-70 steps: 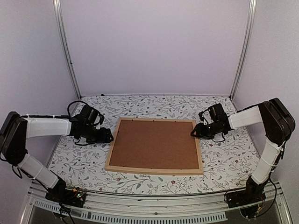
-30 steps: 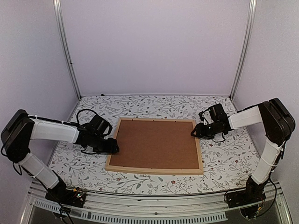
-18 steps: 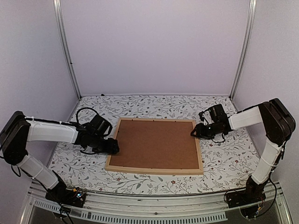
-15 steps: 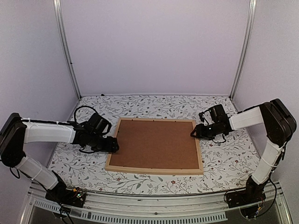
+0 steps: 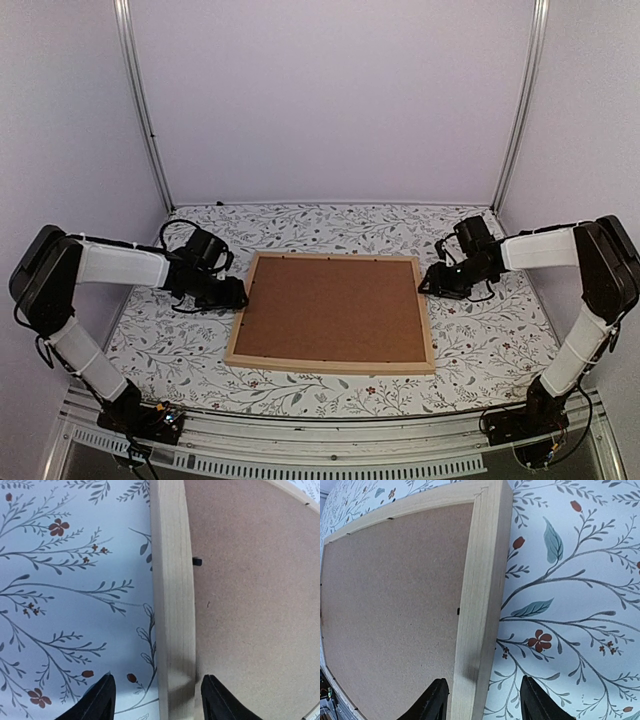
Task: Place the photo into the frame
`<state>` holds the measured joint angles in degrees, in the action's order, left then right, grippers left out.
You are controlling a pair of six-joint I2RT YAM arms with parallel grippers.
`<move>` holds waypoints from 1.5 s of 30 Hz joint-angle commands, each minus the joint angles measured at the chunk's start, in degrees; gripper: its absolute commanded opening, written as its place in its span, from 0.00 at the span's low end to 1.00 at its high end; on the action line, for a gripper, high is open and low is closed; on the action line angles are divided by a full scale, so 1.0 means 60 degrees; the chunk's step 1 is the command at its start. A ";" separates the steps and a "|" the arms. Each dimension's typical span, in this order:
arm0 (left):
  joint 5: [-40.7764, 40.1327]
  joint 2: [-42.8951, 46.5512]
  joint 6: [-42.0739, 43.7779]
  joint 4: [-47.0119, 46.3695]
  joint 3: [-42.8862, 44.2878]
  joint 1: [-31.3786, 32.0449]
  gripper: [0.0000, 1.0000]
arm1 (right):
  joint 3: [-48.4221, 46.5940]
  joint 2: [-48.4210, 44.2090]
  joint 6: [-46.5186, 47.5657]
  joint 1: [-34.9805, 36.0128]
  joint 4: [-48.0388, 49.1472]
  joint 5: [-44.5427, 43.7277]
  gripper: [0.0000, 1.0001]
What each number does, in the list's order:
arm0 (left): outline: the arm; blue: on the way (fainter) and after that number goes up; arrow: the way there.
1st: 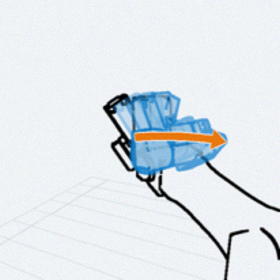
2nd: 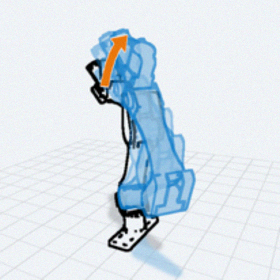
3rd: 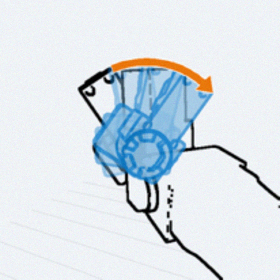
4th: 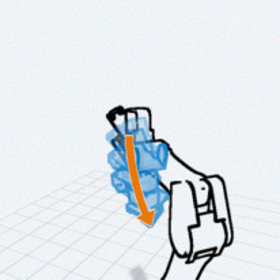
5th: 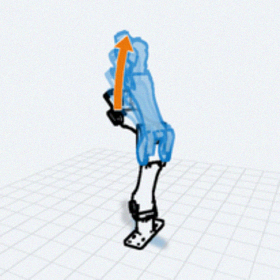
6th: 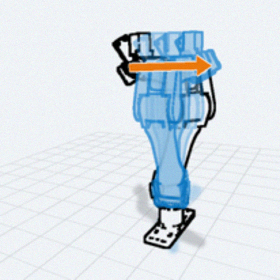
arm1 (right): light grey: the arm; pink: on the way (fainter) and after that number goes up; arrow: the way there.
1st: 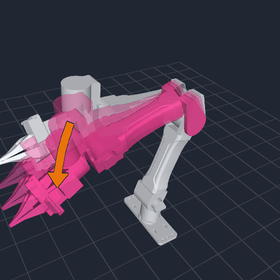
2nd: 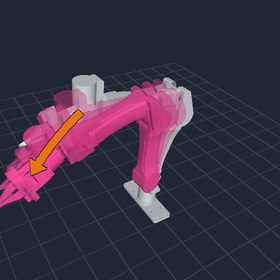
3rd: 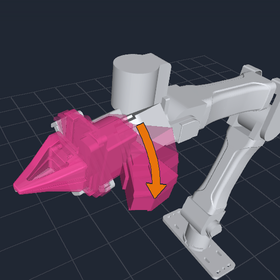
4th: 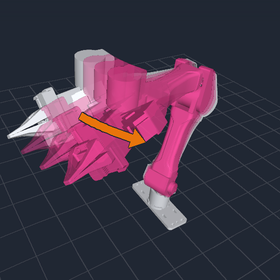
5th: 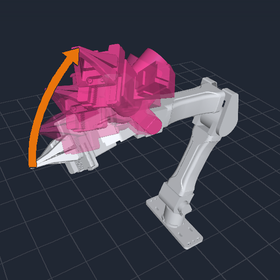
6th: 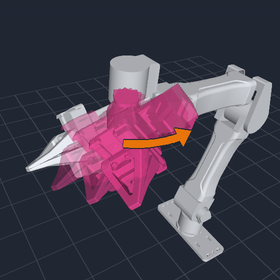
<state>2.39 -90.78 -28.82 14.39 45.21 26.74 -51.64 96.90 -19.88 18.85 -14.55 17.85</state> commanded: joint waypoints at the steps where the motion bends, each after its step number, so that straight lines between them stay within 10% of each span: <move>1: 0.0392 -0.0563 0.0347 -0.0451 0.0311 -0.0098 0.60 | -0.0514 0.0125 0.0269 -0.0087 -0.0481 -0.0547 0.52; 45: 0.0497 -0.0704 0.0091 -0.0809 -0.0122 0.0162 0.59 | -0.2248 0.2281 0.0178 -0.0036 -0.1201 -0.1443 0.44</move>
<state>5.50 -94.52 -27.90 10.26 45.54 27.00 -65.08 108.25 -17.91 18.74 -19.79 14.20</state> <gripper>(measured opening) 0.589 0.444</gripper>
